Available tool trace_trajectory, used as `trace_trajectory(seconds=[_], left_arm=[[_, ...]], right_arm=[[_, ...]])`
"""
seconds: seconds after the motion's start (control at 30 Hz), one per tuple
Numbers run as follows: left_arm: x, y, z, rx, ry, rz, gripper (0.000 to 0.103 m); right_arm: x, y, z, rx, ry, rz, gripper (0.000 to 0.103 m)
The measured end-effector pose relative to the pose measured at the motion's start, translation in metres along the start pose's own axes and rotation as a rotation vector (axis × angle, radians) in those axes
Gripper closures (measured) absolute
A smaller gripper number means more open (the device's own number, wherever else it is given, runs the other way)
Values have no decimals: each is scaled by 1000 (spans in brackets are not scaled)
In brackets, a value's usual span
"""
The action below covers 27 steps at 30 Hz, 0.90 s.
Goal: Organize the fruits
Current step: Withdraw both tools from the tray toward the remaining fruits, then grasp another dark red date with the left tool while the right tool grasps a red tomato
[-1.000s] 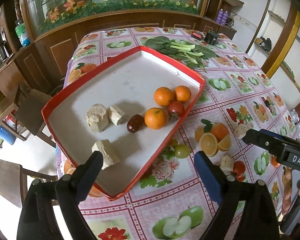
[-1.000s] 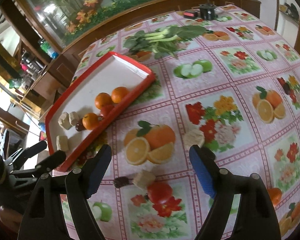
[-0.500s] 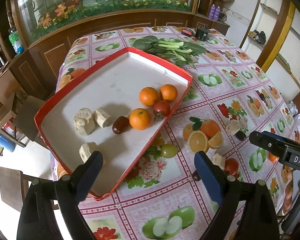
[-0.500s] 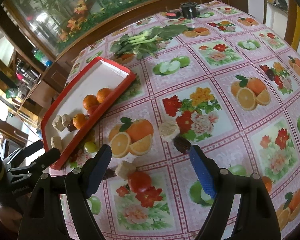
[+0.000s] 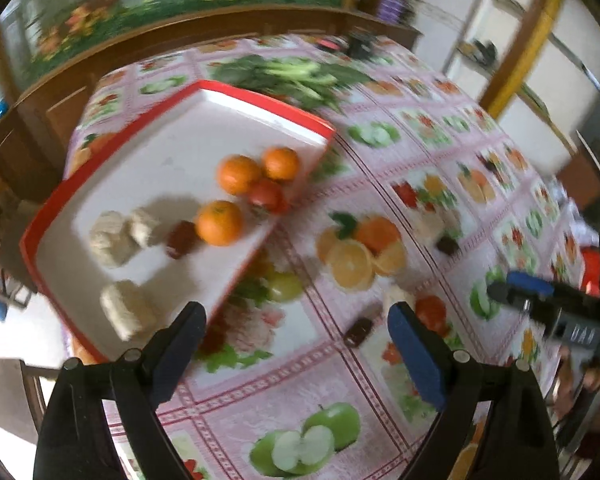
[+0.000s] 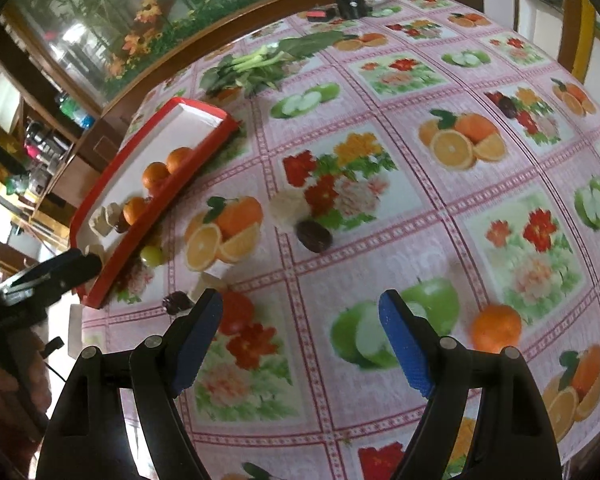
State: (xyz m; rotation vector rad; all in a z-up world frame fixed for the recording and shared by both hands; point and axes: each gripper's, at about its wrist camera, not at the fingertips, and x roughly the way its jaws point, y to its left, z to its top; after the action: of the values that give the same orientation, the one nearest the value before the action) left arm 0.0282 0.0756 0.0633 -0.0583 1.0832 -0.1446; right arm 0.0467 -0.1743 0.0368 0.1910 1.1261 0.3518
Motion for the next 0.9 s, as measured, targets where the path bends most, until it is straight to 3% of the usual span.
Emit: trace_trajectory(seconds=[0.07,0.23,0.37,0.43,0.53,0.63,0.9], left_arm=[[8,-12,-7,57,22,-4,11],[33,-34,-17,170,87,2,39],[45,-40,-14,184,101,3,45],[49,-43,-12,197,109,-8,64],[51,-43,-15,206,118,-8,79],[49,-34,-16,172,126,-29,80],[39,-15,-21,78,116,-59,80]], right_arm=[[-3,-5,-2,9,0,-1,23],[-2,0,-9,-19,38,40,27],[4,20,-10,-60,60,86,31],[8,29,-10,-81,68,94,33],[18,41,-9,-121,96,106,41],[29,50,-10,-152,129,101,50],[51,59,-11,-200,158,68,56]])
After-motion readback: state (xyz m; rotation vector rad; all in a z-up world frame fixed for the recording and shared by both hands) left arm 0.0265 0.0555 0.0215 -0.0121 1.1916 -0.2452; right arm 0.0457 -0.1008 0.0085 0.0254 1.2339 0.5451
